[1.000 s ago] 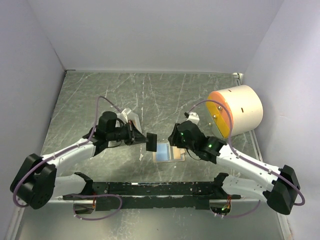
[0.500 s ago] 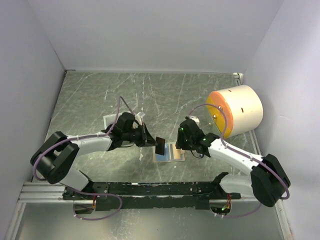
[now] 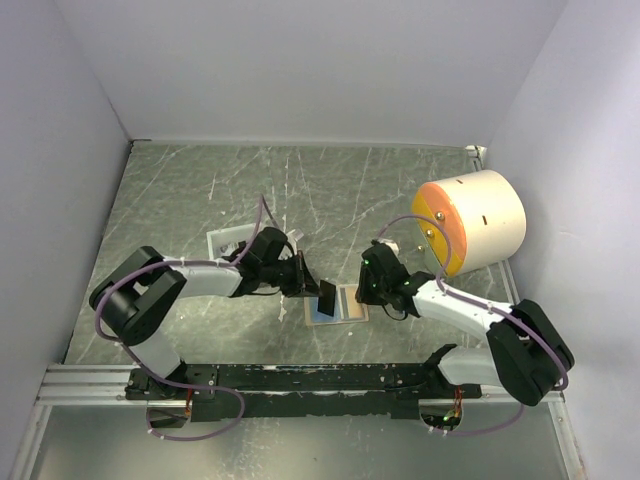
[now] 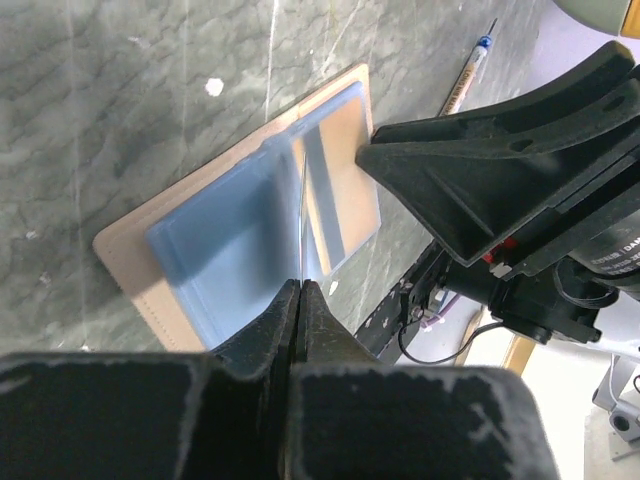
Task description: Put the credit cards into the card holder
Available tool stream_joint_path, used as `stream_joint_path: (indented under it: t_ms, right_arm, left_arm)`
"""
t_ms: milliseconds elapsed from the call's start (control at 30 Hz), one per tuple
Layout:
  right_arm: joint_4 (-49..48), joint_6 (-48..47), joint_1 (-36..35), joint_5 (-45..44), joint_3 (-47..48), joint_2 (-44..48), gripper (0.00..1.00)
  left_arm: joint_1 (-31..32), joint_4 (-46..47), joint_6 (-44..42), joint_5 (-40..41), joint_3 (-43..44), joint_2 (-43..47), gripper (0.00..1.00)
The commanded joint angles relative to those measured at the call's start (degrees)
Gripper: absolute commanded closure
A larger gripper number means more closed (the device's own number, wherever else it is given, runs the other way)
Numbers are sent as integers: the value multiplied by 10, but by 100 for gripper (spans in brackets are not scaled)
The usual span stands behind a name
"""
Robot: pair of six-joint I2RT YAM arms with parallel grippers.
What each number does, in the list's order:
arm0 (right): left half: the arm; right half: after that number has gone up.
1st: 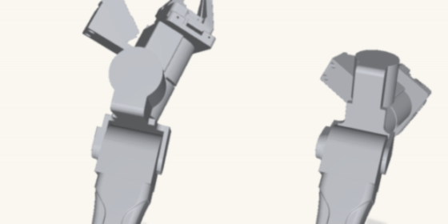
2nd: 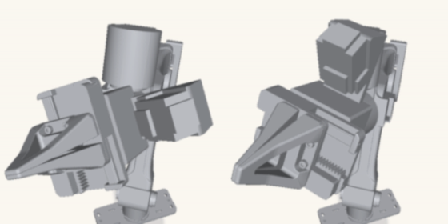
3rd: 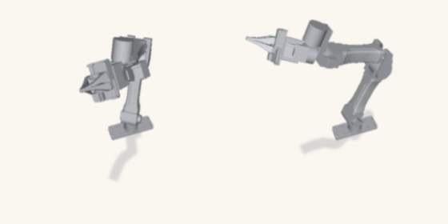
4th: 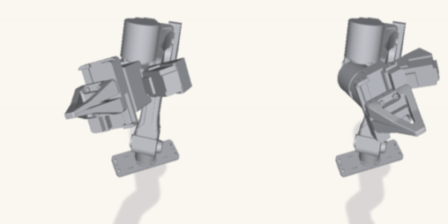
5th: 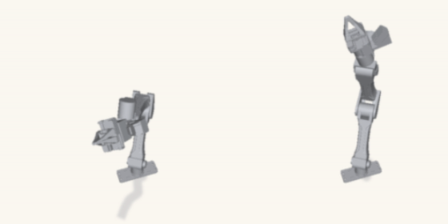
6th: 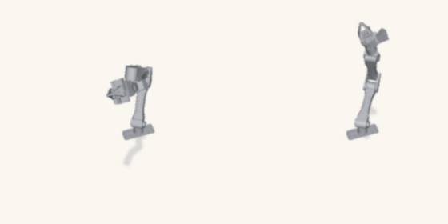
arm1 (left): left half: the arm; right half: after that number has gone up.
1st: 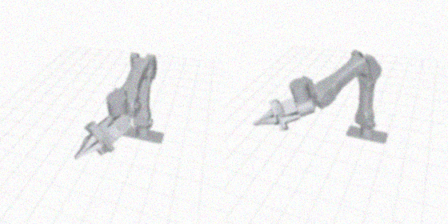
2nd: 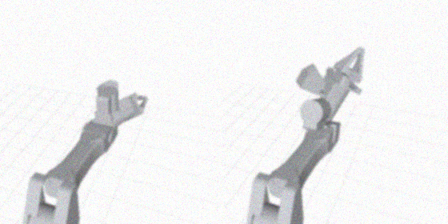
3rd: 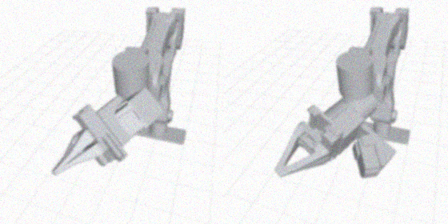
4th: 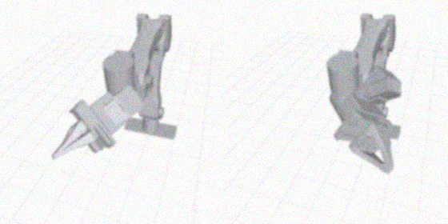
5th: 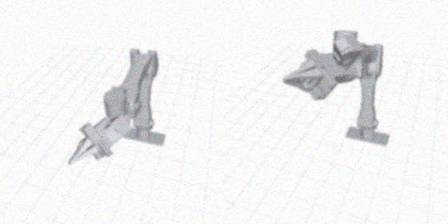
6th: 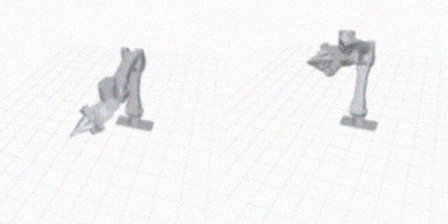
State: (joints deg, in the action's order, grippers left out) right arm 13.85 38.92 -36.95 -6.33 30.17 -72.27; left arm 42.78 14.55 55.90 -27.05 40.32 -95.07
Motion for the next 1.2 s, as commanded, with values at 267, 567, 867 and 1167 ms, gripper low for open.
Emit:
stream_joint_path:
  t_ms: [267, 567, 867, 1167]
  right_arm:
    - [-15, 33, 2, 33, -48, 20, 74]
    - [-19, 39, 2, 33, -58, 30, 74]
    - [-23, 44, 2, 34, -65, 36, 74]
    - [-25, 47, 2, 35, -68, 38, 74]
  left_arm:
    - [14, 44, 34, 0, 9, -29, 93]
    - [32, -4, 55, 32, 23, -44, 93]
    - [37, -22, 78, 66, -5, 9, 93]
    - [37, -5, 82, 71, -9, 12, 93]
